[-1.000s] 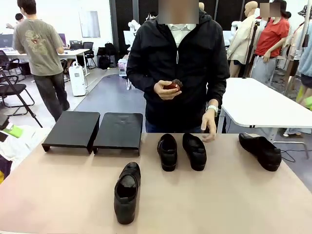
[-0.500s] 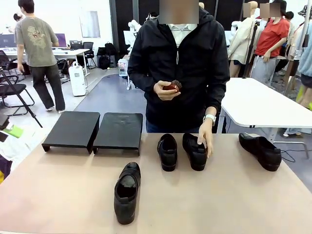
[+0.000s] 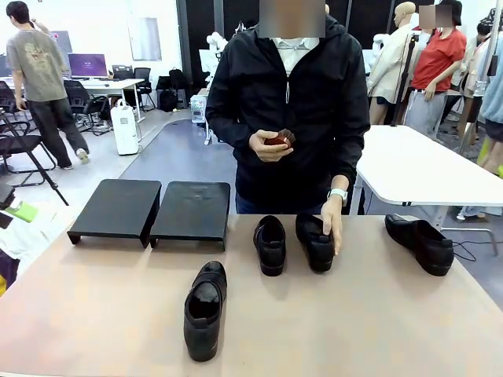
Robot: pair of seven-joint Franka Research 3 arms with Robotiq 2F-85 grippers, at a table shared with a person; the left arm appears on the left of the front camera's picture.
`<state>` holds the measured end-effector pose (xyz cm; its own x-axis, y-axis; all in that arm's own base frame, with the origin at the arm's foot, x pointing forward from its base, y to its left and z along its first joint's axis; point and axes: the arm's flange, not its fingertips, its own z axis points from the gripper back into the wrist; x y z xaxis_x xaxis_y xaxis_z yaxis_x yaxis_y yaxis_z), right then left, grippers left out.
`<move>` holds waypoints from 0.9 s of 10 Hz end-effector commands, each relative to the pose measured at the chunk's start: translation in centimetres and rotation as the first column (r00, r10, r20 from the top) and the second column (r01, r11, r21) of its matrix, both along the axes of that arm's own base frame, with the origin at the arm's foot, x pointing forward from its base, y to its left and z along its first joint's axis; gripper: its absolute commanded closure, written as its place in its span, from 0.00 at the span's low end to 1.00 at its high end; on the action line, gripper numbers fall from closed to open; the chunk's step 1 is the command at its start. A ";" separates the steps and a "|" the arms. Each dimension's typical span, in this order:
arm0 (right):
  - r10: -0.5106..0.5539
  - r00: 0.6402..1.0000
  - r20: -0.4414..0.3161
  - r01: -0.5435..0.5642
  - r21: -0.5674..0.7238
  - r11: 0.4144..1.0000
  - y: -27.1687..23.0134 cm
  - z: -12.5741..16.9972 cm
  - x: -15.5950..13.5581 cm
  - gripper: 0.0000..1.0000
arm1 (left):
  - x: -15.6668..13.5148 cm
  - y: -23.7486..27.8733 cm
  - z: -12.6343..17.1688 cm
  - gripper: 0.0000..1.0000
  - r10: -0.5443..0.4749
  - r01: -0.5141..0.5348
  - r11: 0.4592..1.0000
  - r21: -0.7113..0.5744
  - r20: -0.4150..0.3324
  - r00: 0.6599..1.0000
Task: Organize the shoes by placing them on the stand.
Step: Place the Shoe from the middle of the table onto the Shoes Stand.
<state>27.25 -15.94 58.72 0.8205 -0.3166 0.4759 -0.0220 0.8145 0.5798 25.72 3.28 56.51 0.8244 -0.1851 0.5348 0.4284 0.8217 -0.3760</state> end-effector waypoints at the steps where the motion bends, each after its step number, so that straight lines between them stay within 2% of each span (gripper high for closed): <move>1: -0.007 1.000 -0.005 0.007 0.015 1.000 0.2 0.3 0.0 0.00 | 0.0 0.1 0.0 0.00 -0.018 0.018 1.000 -0.012 0.007 1.000; 6: -0.007 1.000 -0.005 0.007 0.015 1.000 0.2 0.3 0.0 0.00 | 0.0 0.0 0.0 0.00 0.000 0.000 1.000 0.000 0.000 1.000; 7: -0.007 1.000 -0.005 0.007 0.015 1.000 0.2 0.3 0.0 0.00 | -0.1 -4.5 0.6 0.00 -0.039 0.039 0.999 0.034 -0.012 0.999; 8: -0.007 1.000 -0.005 0.007 0.015 1.000 0.2 0.3 0.0 0.00 | -0.2 -10.2 0.6 0.00 -0.062 0.067 0.994 0.091 -0.057 0.996; 9: -0.007 1.000 -0.005 0.007 0.015 1.000 0.2 0.3 0.0 0.00 | -0.7 -16.2 -1.0 0.00 -0.083 0.098 0.983 0.158 -0.094 0.992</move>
<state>27.22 -15.88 58.70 0.8235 -0.3146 0.4722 -0.0211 0.8147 0.5796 24.93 -7.12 56.83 0.8303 -0.3031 0.4677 0.4757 0.8228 -0.3111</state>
